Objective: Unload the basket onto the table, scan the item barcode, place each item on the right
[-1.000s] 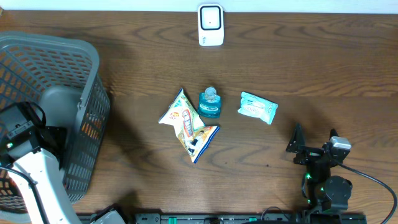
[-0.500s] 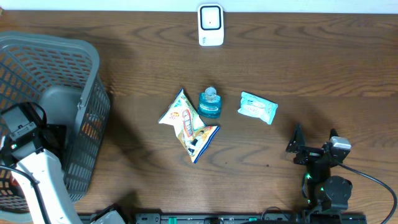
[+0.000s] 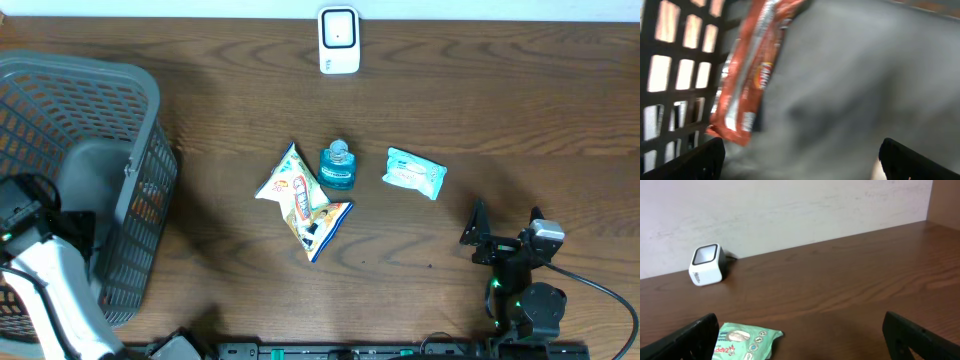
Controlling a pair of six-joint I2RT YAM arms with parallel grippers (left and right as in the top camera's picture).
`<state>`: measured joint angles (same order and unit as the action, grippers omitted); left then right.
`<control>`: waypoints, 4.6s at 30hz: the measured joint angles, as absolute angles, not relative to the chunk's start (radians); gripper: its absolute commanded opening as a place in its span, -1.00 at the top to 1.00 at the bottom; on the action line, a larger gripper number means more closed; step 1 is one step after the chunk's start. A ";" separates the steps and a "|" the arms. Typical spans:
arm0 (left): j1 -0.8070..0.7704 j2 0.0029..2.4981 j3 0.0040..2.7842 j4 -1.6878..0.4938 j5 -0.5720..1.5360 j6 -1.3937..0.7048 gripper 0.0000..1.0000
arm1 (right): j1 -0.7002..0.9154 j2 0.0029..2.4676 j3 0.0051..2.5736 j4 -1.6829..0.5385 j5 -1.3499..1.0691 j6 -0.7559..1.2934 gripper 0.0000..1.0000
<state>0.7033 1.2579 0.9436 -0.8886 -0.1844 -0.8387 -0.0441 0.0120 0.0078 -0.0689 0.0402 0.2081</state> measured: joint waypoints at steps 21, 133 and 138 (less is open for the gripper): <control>0.903 1.615 0.903 -0.710 -0.152 -0.840 0.51 | -0.044 0.012 0.008 -0.069 0.041 0.208 -0.98; -0.764 1.703 1.326 -0.608 0.060 -0.427 -0.93 | -0.044 0.012 0.008 -0.068 0.041 0.208 -0.99; -0.734 1.626 1.544 -0.780 0.047 -0.361 -0.93 | -0.044 0.012 0.008 -0.068 0.041 0.208 -0.99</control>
